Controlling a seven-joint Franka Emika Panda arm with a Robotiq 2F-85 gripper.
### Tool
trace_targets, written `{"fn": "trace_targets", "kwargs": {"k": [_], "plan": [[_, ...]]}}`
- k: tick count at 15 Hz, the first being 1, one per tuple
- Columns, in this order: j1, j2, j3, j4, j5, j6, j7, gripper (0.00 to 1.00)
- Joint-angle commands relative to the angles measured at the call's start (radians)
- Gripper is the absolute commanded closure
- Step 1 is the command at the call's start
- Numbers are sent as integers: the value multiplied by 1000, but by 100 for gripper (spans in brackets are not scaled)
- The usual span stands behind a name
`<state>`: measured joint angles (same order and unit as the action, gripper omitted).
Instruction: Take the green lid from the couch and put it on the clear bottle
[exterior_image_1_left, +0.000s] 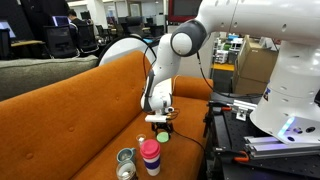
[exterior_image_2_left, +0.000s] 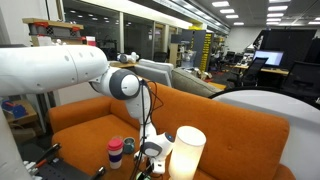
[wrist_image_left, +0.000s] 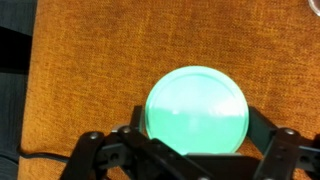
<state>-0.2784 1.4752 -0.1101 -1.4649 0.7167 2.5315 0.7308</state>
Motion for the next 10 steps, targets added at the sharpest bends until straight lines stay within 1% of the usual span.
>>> {"fn": "trace_targets", "kwargs": {"k": [1,7,10], "plan": [[-26,0,12,5,10,-3,6,0],[-42,-1,55,4,16,-84,3,0],[-37,-1,49,5,14,-98,11,0]]}}
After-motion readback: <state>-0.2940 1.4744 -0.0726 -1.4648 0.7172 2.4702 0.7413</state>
